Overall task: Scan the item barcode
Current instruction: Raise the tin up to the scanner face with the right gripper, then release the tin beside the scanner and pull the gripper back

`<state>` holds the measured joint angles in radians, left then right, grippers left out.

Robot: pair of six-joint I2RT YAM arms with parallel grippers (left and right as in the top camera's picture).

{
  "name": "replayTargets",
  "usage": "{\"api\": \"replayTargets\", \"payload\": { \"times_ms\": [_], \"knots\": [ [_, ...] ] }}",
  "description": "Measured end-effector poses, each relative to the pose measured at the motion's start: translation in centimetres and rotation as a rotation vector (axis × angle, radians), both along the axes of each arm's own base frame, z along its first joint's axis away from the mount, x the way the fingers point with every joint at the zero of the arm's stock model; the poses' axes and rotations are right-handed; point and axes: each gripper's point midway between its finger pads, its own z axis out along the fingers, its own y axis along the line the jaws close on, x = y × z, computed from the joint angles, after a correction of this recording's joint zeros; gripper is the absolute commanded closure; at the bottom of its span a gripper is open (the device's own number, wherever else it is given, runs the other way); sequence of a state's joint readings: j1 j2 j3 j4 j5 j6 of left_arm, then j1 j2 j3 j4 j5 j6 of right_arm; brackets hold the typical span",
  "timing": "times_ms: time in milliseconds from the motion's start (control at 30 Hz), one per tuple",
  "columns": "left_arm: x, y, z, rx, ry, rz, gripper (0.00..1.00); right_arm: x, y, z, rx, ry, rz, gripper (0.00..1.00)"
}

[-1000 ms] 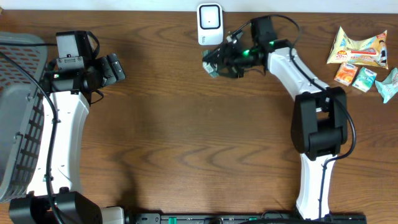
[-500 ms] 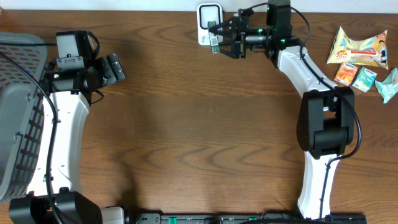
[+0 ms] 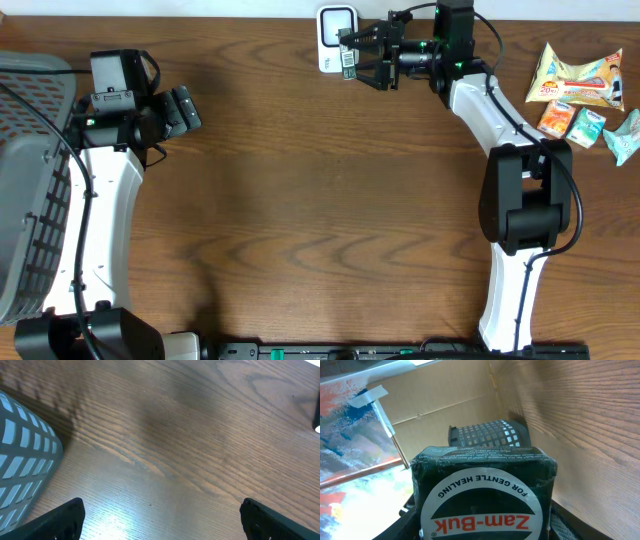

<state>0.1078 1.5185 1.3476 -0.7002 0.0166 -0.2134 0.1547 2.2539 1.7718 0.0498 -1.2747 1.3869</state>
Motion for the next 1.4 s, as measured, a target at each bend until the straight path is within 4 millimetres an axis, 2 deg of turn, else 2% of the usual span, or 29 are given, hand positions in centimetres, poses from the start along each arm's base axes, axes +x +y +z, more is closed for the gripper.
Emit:
{"api": "replayTargets", "payload": {
  "times_ms": [300, 433, 733, 1000, 1200, 1400],
  "knots": [
    [0.0, 0.0, 0.0, 0.0, 0.0, 0.0, 0.02, 0.3, 0.2, -0.2, -0.013, -0.009, -0.021, 0.42],
    [0.0, 0.0, 0.0, 0.0, 0.0, 0.0, 0.02, 1.0, 0.7, -0.8, -0.057, -0.083, -0.058, 0.41],
    [0.0, 0.0, 0.0, 0.0, 0.0, 0.0, 0.02, 3.8, 1.9, -4.8, -0.356, -0.34, -0.226, 0.33],
    [0.0, 0.0, 0.0, 0.0, 0.0, 0.0, 0.02, 6.8, 0.6, -6.6, -0.639, -0.52, -0.398, 0.32],
    [0.0, 0.0, 0.0, 0.0, 0.0, 0.0, 0.02, 7.1, 0.9, -7.1, -0.75, -0.599, -0.421, 0.31],
    [0.0, 0.0, 0.0, 0.0, 0.0, 0.0, 0.03, 6.0, 1.9, -8.7, -0.885, -0.615, -0.403, 0.3]
  ]
}}
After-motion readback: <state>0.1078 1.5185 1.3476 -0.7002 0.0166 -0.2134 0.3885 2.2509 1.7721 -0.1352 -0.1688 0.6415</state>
